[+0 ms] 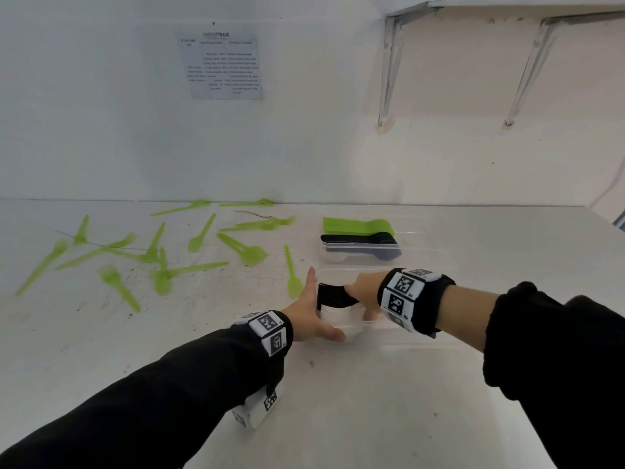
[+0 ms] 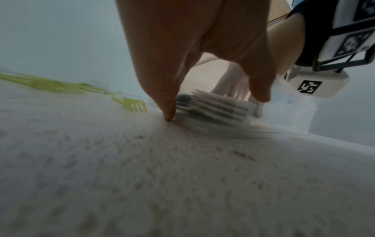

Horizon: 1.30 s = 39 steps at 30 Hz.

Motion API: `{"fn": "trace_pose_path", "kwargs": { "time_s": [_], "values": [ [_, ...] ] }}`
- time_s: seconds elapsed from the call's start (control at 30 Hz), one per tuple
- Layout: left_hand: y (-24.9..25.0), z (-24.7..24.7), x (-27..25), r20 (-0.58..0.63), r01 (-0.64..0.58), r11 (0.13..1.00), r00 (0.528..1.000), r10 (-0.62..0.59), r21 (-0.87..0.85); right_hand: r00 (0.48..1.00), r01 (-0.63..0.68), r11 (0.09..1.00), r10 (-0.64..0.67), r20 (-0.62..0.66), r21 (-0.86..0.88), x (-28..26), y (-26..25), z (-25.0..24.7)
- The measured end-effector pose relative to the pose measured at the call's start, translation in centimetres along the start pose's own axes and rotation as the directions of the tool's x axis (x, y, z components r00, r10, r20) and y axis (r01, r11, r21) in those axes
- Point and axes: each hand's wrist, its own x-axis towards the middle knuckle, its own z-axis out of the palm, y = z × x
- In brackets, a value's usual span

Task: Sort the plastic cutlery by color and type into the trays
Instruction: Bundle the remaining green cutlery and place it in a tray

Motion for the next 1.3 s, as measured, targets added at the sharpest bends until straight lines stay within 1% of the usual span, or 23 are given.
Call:
{"fn": "trace_pose_path", "kwargs": {
  "time_s": [0.07,0.13,0.2,0.27,0.3,0.37,0.4,0.47,0.53,0.6,0.63,0.7,0.73,0.77,0.83,0.87,0.93,1.0,1.07,1.13,1.2,1.23,1.3],
  "values": [
    [0.1,-0.1,-0.2,-0.005,0.010,1.000,1.000,-0.010,0.019,1.000,0.003,0.999,-0.003,-0.006,0.052,1.2,0.5,0.4],
    [0.3,-0.1,-0.4,-0.013,0.025,0.999,1.000,-0.024,0.038,0.999,-0.037,0.990,0.032,0.033,0.135,-0.2,-0.1,-0.5],
    [0.6,-0.2,-0.6,-0.018,0.039,0.997,0.999,-0.038,0.068,0.999,-0.023,0.988,0.020,0.026,0.154,-1.2,-0.2,-1.5],
    [1.1,-0.6,-0.9,-0.001,0.057,0.991,0.998,-0.057,0.121,0.997,0.016,0.977,0.000,-0.072,0.213,-2.4,0.2,-3.0],
    [1.3,-1.0,-1.0,0.018,0.065,0.988,0.998,-0.068,0.141,0.993,0.008,0.972,0.020,-0.114,0.237,-2.8,0.4,-3.9],
    [1.1,-2.0,-1.2,0.043,0.074,0.988,0.996,-0.080,0.136,0.974,0.020,0.959,0.045,-0.221,0.284,-3.5,1.0,-6.1],
    [1.0,-2.6,-1.4,0.031,0.077,0.991,0.996,-0.081,0.110,0.955,0.034,0.951,0.060,-0.291,0.308,-3.7,0.9,-7.2],
    [0.4,-4.0,-1.8,-0.054,0.067,0.998,0.996,-0.066,0.017,0.928,0.069,0.937,0.065,-0.367,0.341,-3.1,0.5,-9.2],
    [-0.5,-6.0,-2.4,-0.199,0.052,0.998,0.978,-0.056,-0.023,0.920,0.076,0.940,0.063,-0.388,0.332,-1.2,-0.4,-11.0],
    [-2.0,-8.7,-3.1,-0.345,0.072,0.994,0.938,-0.040,0.081,0.930,0.045,0.958,0.063,-0.362,0.282,1.4,-1.5,-12.7],
    [-2.8,-10.2,-3.6,-0.401,0.103,0.983,0.915,-0.034,0.152,0.948,0.027,0.961,0.062,-0.312,0.274,2.7,-2.1,-13.4],
    [-4.6,-13.6,-4.6,-0.479,0.191,0.945,0.877,-0.043,0.264,0.983,-0.005,0.964,0.054,-0.177,0.266,5.3,-3.5,-14.5],
    [-5.6,-15.4,-5.0,-0.504,0.246,0.919,0.861,-0.061,0.309,0.987,-0.009,0.972,0.046,-0.154,0.233,6.5,-4.2,-14.7],
    [-6.4,-17.1,-5.4,-0.526,0.309,0.882,0.846,-0.084,0.356,0.986,-0.008,0.980,0.040,-0.159,0.199,7.4,-4.7,-14.7],
    [-7.7,-20.3,-6.4,-0.555,0.454,0.771,0.816,-0.160,0.446,0.980,-0.025,0.992,0.050,-0.193,0.125,8.9,-5.5,-14.1],
    [-8.3,-21.7,-6.9,-0.565,0.517,0.704,0.801,-0.197,0.487,0.981,-0.034,0.993,0.054,-0.187,0.110,9.6,-5.8,-13.8],
    [-9.5,-24.1,-7.5,-0.589,0.603,0.580,0.770,-0.245,0.548,0.985,-0.023,0.998,0.034,-0.171,0.061,10.7,-6.0,-13.1],
    [-10.6,-26.0,-7.8,-0.608,0.664,0.485,0.737,-0.296,0.569,0.989,0.007,1.000,-0.010,-0.147,-0.025,11.5,-6.3,-12.8],
    [-11.6,-27.4,-7.9,-0.613,0.698,0.398,0.715,-0.335,0.596,0.997,-0.023,0.998,0.019,-0.077,-0.054,12.4,-6.8,-12.5],
    [-12.7,-28.3,-8.0,-0.594,0.682,0.337,0.731,-0.335,0.649,0.998,-0.047,0.997,0.044,-0.045,-0.058,12.9,-7.5,-12.7],
    [-13.6,-28.8,-7.9,-0.566,0.662,0.324,0.748,-0.346,0.676,0.997,-0.078,0.997,0.077,-0.026,-0.019,13.4,-7.6,-13.0],
    [-14.0,-29.0,-7.7,-0.552,0.657,0.347,0.752,-0.359,0.669,0.996,-0.085,0.996,0.084,-0.009,-0.024,13.2,-7.7,-13.4],
    [-14.8,-29.5,-7.2,-0.536,0.666,0.456,0.746,-0.394,0.591,0.999,-0.039,0.999,0.039,-0.011,-0.001,13.3,-7.4,-14.1]
  ]
}}
